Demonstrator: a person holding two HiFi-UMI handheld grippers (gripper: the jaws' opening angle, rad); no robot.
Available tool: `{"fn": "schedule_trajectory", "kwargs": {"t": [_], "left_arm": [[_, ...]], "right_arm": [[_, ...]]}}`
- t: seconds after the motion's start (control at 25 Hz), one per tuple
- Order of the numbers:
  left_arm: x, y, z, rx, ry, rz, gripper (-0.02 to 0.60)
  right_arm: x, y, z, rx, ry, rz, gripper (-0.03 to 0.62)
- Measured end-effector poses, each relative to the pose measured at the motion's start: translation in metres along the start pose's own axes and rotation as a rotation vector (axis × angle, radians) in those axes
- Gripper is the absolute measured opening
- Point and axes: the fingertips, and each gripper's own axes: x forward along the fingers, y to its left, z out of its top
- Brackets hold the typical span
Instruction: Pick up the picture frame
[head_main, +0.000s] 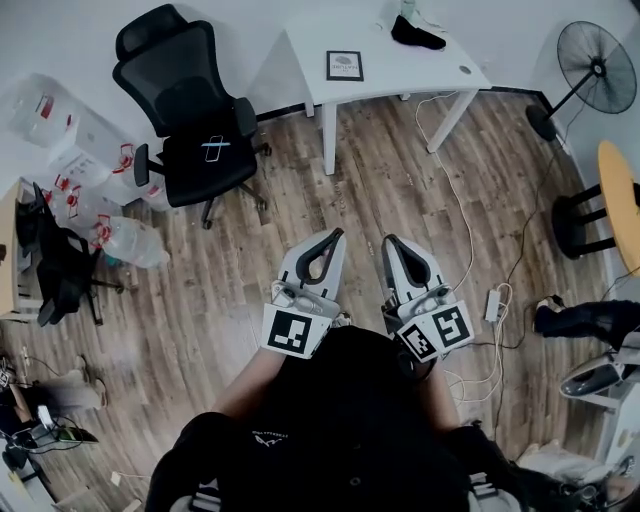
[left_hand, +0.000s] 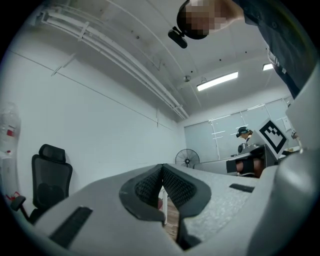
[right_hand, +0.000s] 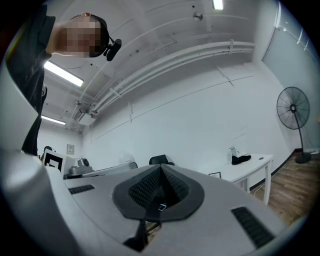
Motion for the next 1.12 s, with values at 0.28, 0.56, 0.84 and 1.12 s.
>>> {"fn": "schedule_trajectory", "kwargs": {"t": [0.28, 0.56, 0.84, 1.12], "left_arm": [[0.013, 0.02, -0.016, 0.003, 0.048, -0.012, 0.006], [0.044, 0.051, -0.034, 0.02, 0.071, 0.008, 0.006], [0.097, 0.097, -0.049, 0.01, 0.069, 0.039, 0.006], [0.149, 0.142, -0.058, -0.007, 0.061, 0.005, 0.006]], "right_arm": [[0.022, -0.017, -0.009, 0.022, 0.032, -0.009, -0.002], [0.056, -0.035, -0.021, -0.024, 0.092, -0.034, -0.002], [0.11, -0.076, -0.027, -0.015, 0.146, -0.086, -0.002], [0.168, -0.109, -0.024, -0.02, 0.149, -0.138, -0.002]]}}
